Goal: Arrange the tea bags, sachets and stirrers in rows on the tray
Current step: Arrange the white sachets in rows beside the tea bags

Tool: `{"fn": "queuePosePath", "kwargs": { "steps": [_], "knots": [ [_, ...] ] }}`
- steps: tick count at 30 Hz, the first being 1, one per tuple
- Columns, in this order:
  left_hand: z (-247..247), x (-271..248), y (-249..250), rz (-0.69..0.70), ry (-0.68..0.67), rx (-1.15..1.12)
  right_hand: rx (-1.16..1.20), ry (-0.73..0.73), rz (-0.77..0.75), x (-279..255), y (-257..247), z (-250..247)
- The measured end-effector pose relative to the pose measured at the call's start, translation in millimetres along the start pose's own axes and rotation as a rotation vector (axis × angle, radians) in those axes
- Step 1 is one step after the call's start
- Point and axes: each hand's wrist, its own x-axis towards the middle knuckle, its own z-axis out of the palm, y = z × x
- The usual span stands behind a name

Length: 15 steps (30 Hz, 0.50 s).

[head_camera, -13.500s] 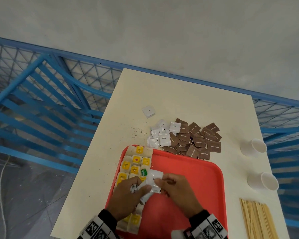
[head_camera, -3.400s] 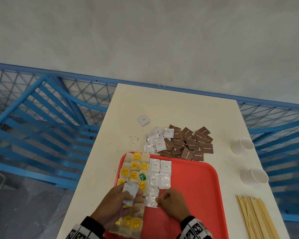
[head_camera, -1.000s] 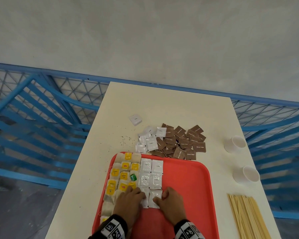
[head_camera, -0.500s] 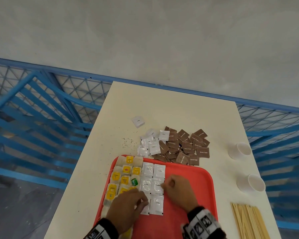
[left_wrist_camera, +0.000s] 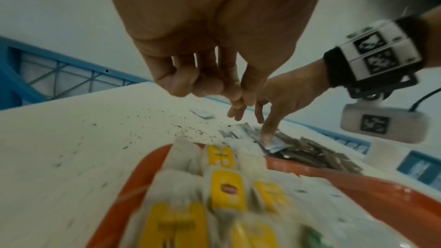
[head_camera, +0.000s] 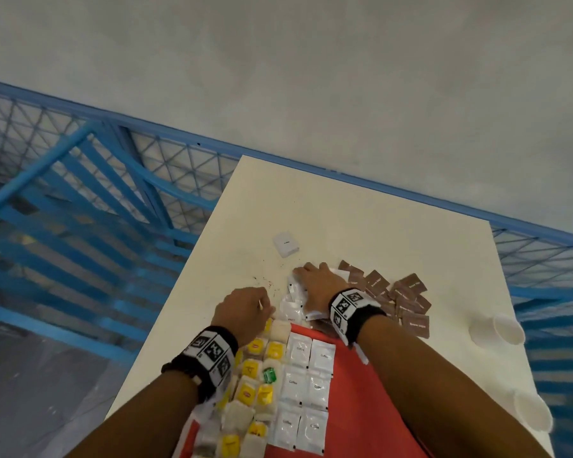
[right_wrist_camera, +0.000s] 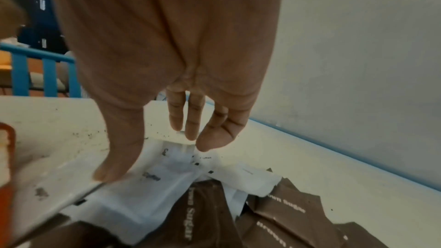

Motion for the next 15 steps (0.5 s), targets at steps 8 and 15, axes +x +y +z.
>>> {"fn": "queuePosePath", "kwargs": {
  "steps": [8, 15],
  "knots": [
    [32, 53, 19, -0.018, -0.23, 0.271, 0.109, -0.013, 0.056, 9, 8, 17],
    [38, 62, 33, -0.039, -0.282, 0.26, 0.165, 0.075, 0.0, 5, 9, 21]
  ]
}}
